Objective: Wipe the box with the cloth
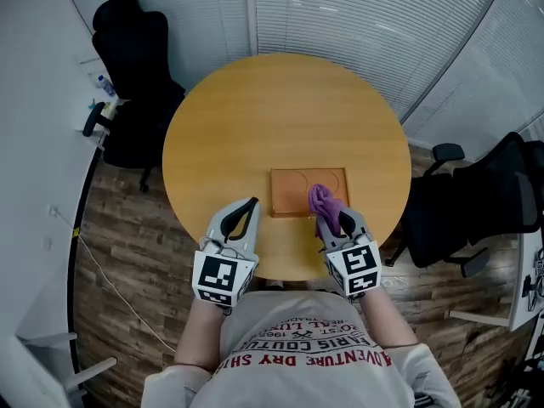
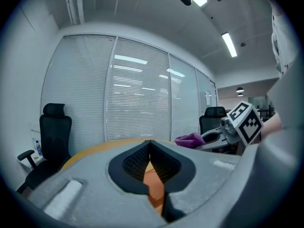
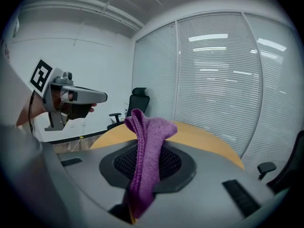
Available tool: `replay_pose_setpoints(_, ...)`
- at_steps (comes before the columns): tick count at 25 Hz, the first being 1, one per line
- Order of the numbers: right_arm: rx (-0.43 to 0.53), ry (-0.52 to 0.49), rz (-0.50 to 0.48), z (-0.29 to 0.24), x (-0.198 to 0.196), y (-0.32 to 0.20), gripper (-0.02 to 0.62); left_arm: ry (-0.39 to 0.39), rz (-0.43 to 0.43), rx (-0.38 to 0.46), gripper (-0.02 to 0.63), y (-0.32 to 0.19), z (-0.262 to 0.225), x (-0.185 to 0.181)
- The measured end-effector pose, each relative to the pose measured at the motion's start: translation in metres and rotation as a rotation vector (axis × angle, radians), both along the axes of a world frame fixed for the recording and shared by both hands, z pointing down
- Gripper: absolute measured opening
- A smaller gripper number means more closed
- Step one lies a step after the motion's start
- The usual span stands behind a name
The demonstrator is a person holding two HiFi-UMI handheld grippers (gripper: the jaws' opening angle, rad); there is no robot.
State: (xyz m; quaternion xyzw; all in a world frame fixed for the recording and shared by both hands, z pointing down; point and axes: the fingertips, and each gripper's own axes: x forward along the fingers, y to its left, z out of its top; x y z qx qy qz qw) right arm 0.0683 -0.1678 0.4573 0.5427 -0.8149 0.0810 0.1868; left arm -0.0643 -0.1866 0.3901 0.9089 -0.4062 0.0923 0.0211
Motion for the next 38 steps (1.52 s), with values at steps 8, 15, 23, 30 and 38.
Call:
replay_pose_setpoints(8, -0.075, 0.043, -0.069, 0.024, -0.013, -0.062, 0.077, 0.010, -0.046, -0.063, 0.009, -0.042, 0.025, -0.007)
replay_pose_setpoints(15, -0.199, 0.135, -0.164, 0.075, -0.012, -0.115, 0.077, 0.075, -0.126, -0.132, 0.009, -0.073, 0.044, -0.010)
replay_pose_setpoints(23, -0.224, 0.357, -0.319, 0.124, -0.027, -0.162, 0.077, 0.012, -0.216, -0.229, 0.009, -0.084, 0.089, -0.020)
replay_pose_setpoints(30, -0.291, 0.499, -0.456, 0.166, -0.039, -0.171, 0.077, 0.013, -0.242, -0.277, 0.009, -0.078, 0.105, -0.013)
replay_pose_setpoints(38, -0.222, 0.660, -0.548, 0.176, -0.049, -0.167, 0.078, 0.011, -0.270, -0.280, 0.009, -0.078, 0.111, -0.017)
